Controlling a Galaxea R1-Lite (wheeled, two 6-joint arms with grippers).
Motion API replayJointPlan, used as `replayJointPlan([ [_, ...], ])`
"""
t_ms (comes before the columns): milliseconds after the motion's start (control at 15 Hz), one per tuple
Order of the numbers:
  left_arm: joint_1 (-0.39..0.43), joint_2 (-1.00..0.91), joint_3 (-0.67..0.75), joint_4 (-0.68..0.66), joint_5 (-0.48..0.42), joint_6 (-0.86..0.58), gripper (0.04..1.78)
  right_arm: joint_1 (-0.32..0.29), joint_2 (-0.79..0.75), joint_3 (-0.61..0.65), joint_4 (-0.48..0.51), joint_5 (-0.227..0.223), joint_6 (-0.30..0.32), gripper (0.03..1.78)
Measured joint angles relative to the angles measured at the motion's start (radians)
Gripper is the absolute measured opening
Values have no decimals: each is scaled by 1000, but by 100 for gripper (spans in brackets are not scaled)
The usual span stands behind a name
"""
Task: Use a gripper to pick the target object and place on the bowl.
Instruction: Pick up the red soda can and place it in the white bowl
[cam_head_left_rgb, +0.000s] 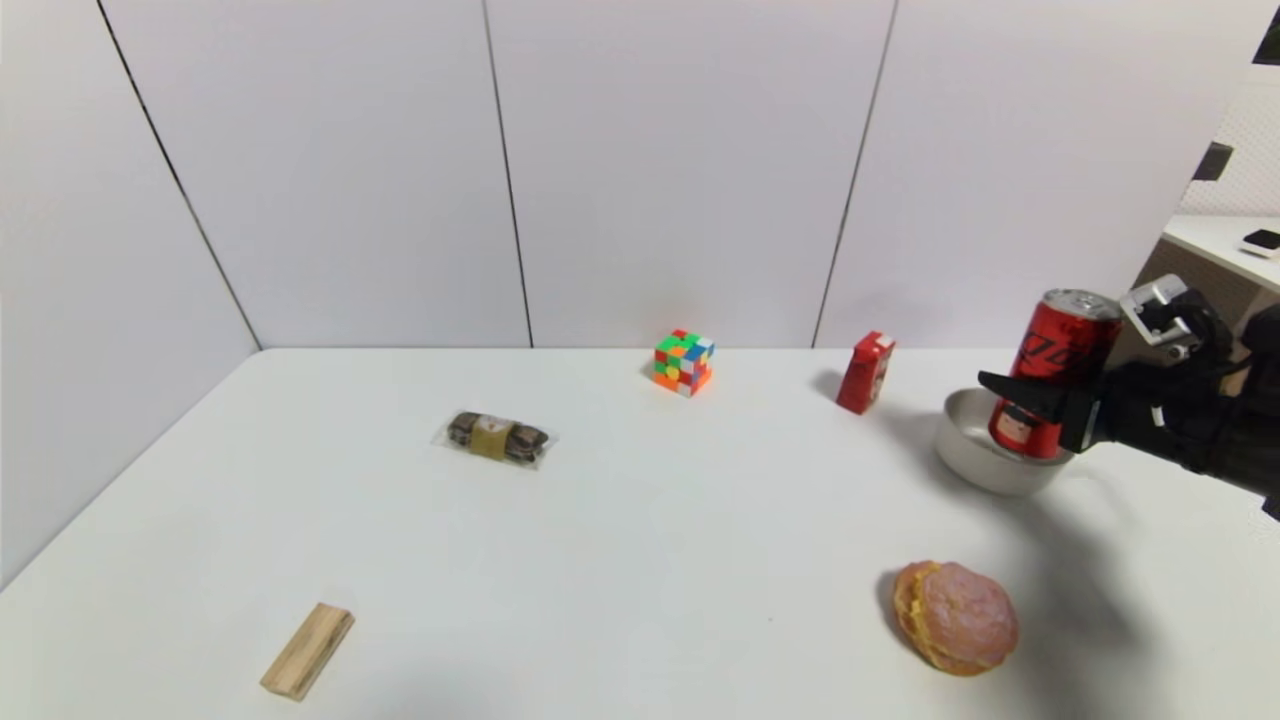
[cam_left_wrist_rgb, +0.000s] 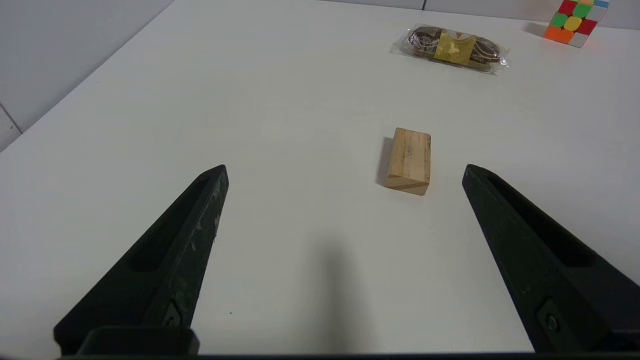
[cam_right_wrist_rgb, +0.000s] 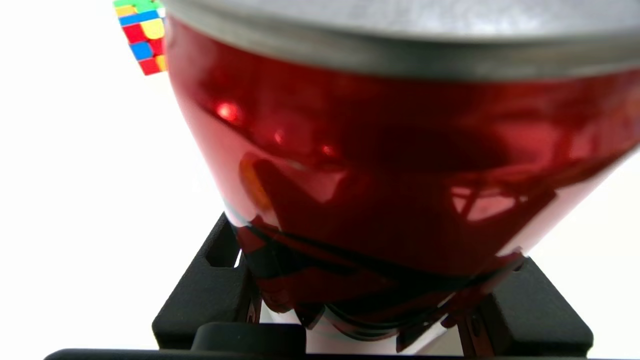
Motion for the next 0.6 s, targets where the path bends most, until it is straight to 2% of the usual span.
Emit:
replayJointPlan([
  [200, 0, 0, 0, 0, 0, 0, 169, 1, 77, -10, -81, 0, -1, 99],
  [533, 0, 0, 0, 0, 0, 0, 169, 1, 131, -40, -92, 1, -15, 100],
  [600, 0, 0, 0, 0, 0, 0, 169, 1, 135, -42, -95, 0, -18, 110],
])
